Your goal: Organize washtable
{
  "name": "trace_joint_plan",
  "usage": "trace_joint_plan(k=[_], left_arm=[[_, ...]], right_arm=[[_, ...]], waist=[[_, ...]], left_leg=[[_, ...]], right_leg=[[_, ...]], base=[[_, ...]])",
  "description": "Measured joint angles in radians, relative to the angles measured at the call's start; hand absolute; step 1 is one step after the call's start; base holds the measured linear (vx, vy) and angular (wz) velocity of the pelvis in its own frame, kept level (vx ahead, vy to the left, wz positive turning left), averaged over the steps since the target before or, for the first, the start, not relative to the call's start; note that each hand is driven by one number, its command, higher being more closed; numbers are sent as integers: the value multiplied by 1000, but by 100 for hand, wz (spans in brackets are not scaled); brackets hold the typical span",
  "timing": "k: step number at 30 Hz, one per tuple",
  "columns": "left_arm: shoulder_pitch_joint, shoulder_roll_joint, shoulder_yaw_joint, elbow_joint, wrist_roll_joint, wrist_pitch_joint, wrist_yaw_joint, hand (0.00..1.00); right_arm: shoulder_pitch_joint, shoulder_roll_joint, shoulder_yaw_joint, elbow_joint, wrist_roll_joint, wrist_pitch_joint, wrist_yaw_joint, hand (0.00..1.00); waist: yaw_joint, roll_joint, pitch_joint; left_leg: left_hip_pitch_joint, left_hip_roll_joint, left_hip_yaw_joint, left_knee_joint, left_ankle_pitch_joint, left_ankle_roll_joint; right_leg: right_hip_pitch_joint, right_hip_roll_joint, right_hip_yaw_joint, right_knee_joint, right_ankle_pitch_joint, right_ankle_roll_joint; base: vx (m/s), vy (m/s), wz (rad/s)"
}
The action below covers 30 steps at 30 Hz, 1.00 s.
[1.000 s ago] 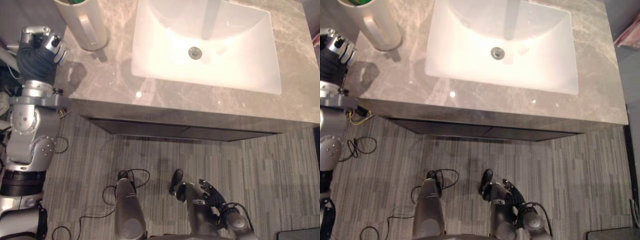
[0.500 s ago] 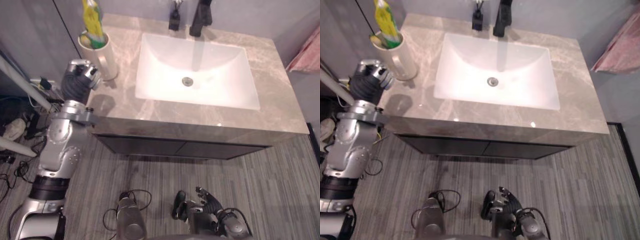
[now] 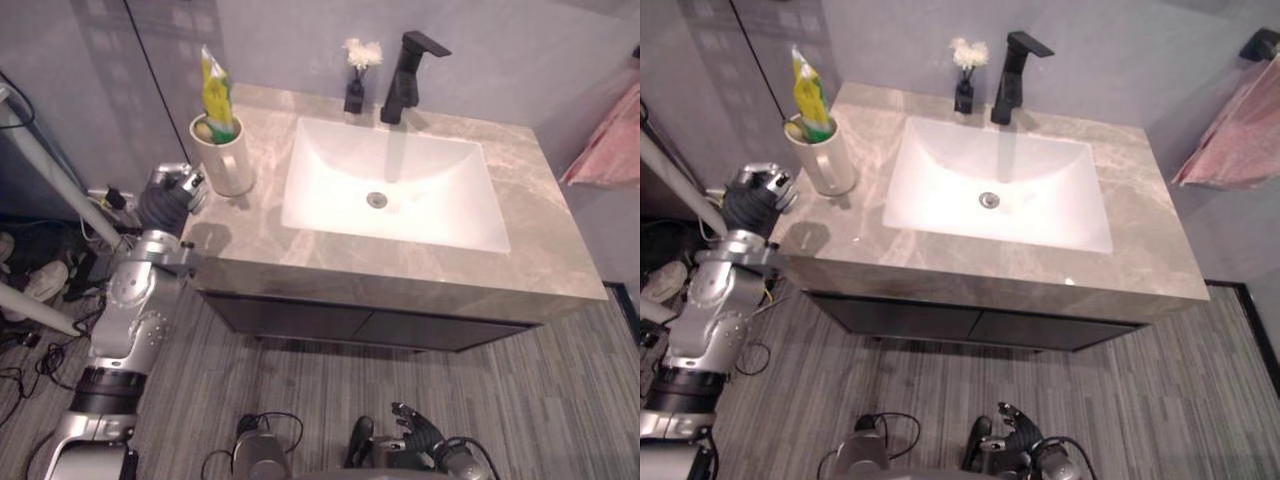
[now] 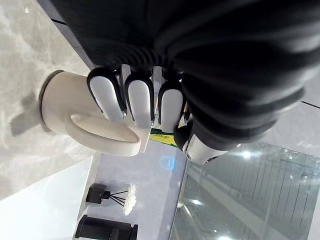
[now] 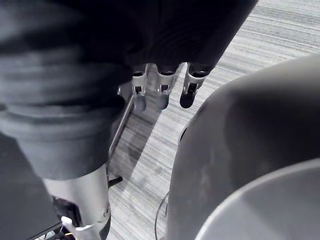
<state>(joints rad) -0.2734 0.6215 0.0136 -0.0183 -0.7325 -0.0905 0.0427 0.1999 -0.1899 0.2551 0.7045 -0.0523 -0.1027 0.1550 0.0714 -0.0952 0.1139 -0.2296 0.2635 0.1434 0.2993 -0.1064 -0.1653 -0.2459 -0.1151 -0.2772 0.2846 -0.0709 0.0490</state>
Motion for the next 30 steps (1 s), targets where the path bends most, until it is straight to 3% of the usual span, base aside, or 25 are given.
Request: trace_joint_plan(k=[6,25,30], left_arm=[[3,0,4,-10,7,3,-1,100],[103,-35,60,-31,77,48,-24,100],[102,-41,77,-25,79,51,-20,100]], right_arm=[[-3,11,-2,15,0,0,-2,0],[-9,14,-7,16,-23,1,4,0],[-9,14,-3,17,-38,2,6,0]], waist=[[0,-2,-2],[-2,-5,-3],[-2,-16,-11]], left_leg=[[-4,0,9,-2,1,1],[-2,0,25,-6,1,2],[-2,0,25,-8,1,2]], right_leg=[[11,5,5,-45,30,4],[-2,8,23,-42,30,4],[-2,8,23,-43,30,4]], base=[[-13,16,-3],[4,3,-2],[0,0,0]])
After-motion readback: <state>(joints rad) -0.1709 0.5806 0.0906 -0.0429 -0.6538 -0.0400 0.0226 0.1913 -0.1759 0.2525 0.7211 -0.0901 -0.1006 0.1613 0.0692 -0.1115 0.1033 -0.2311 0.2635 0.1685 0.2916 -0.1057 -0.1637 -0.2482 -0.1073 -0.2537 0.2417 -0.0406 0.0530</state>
